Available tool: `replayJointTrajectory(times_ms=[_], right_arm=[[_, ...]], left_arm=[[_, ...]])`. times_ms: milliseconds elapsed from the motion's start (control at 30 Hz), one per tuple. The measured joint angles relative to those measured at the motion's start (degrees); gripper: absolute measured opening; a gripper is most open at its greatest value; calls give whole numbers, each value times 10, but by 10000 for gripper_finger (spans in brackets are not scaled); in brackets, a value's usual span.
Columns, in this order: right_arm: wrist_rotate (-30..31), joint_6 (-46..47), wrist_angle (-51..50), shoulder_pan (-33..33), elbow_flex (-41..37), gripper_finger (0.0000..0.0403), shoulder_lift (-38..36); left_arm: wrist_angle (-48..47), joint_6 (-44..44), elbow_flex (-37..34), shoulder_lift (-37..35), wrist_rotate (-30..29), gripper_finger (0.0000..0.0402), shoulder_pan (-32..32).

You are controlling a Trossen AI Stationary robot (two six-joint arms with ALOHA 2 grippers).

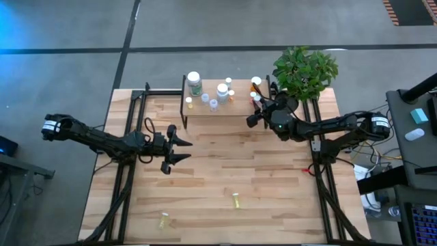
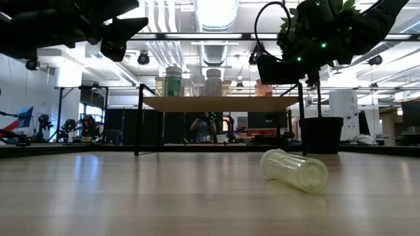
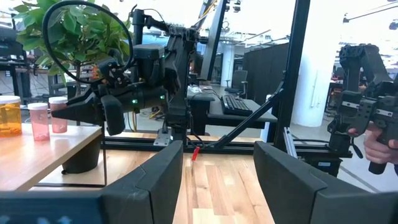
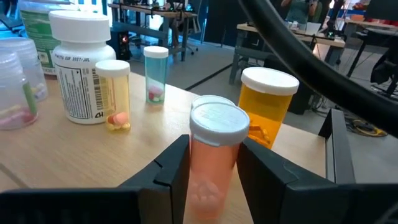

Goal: Pick and place medicine bottles onto shelf by color
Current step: Put the pink pill bottle on the shelf

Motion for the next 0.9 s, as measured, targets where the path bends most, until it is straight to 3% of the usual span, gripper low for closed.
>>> replayJointTrajectory(times_ms=[900], right_arm=[[2, 36, -85, 3, 37, 121, 0]], left_arm=[[0, 0, 0, 0, -4, 183, 0]])
